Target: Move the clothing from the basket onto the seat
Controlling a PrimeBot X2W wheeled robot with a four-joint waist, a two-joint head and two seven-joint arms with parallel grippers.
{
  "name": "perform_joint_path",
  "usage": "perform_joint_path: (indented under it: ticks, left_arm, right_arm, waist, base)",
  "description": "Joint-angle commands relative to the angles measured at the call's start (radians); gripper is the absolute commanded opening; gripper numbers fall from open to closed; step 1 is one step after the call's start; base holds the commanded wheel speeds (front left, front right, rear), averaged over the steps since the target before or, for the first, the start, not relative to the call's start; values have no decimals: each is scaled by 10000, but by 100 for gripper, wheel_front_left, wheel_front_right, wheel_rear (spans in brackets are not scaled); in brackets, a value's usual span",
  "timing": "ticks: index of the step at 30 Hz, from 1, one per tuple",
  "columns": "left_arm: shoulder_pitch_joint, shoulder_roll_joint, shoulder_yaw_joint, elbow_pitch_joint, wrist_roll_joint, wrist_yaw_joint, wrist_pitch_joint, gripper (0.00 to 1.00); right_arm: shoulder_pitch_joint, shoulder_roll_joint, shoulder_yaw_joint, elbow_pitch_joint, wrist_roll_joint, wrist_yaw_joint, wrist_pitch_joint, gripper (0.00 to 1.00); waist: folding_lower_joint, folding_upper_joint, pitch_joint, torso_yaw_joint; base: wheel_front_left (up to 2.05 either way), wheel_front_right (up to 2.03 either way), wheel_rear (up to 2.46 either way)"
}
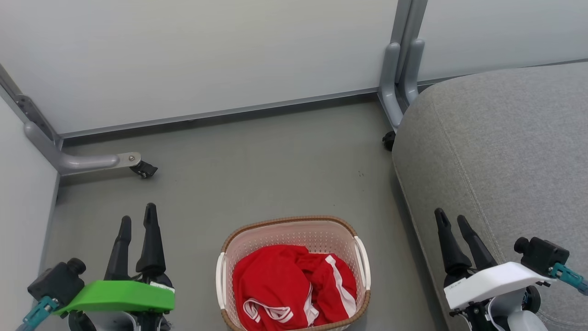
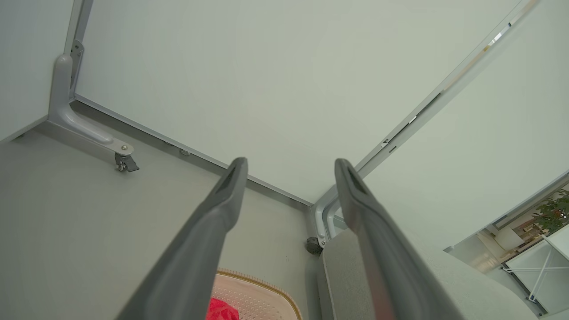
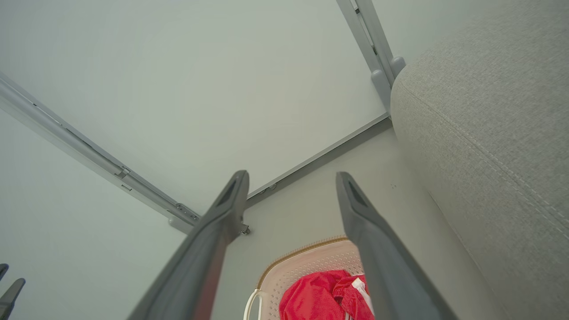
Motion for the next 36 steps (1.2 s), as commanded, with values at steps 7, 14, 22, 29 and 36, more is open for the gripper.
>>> perform_joint_path:
  ticks: [7,14,22,29,36]
  left_arm:
    - [160,78,-197,-300,1001,51,-264,100]
    - [279,83,-371,-379,1838,-24,-454,100]
    - [455,88,-474,-623,2720,37,-657,100]
    - [572,94,-544,-638,3272,-52,-827,100]
    - [739,97,-576,-548,3769,-78,-984,100]
  right_arm:
    - [138,-74,168,-256,-1023,3,-278,100]
    - [286,-79,315,-356,-1700,3,-467,100]
    - [350,-84,510,-499,-2660,3,-670,100]
    - [411,-88,579,-582,-3391,3,-849,100]
    - [516,-93,632,-647,-3954,2,-999,100]
  waist:
    - [0,0,-52,3]
    - [0,0,-97,13]
    - [0,0,-111,1]
    - [0,0,-115,7]
    - [0,0,-151,-7]
  base:
    - [0,0,0]
    - [0,0,0]
    - [0,0,0]
    - [0,0,0]
    - [0,0,0]
